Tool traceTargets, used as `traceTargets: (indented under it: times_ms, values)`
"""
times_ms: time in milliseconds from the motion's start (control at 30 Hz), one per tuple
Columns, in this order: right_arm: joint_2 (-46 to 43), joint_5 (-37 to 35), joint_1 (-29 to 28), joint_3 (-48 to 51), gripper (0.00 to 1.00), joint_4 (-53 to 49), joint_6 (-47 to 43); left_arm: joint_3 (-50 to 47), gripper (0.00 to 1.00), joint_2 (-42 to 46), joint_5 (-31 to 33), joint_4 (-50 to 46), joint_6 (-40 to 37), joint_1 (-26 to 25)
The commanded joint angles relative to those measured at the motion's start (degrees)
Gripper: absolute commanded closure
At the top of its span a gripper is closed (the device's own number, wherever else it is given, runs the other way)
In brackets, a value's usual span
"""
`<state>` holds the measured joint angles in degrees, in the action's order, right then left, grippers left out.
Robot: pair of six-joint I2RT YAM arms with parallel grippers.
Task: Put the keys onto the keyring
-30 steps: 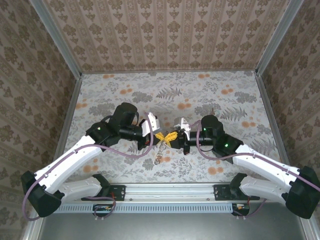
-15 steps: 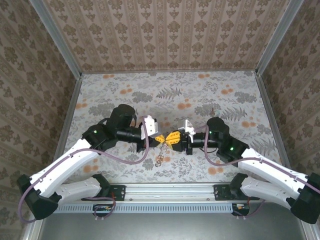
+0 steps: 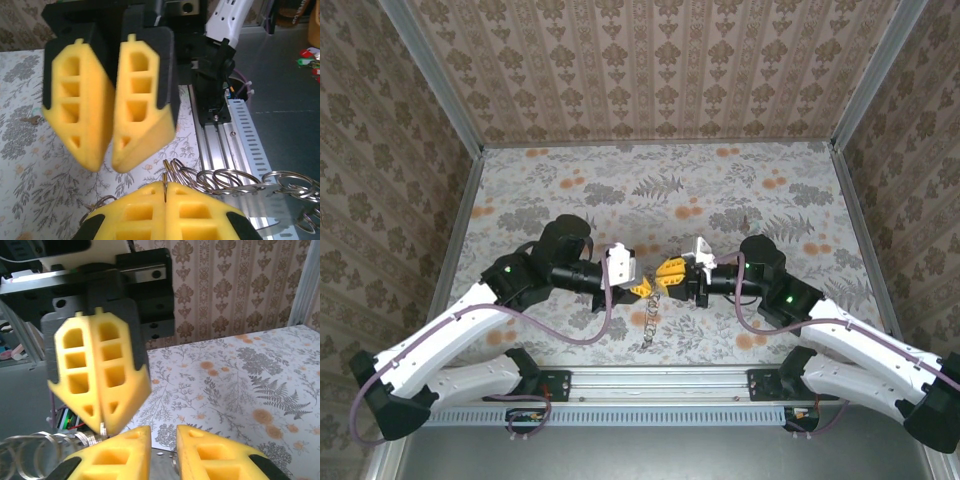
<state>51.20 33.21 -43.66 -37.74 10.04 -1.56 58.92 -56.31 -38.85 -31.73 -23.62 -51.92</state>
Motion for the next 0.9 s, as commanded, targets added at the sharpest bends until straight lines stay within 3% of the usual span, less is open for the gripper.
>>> traceTargets:
  times_ms: [0,867]
  values:
    - [-0.8,0.5,0.1,0.1,0.77,-0.5,0.0,1.2,1.0,2.2,-1.7,0.3,-1.4,-0.3]
    - [0.0,5.6,-3.0,0.8,0.78,1.0,0.7,2.3,1.0,1.4,-1.3,1.2,-0.9,1.0]
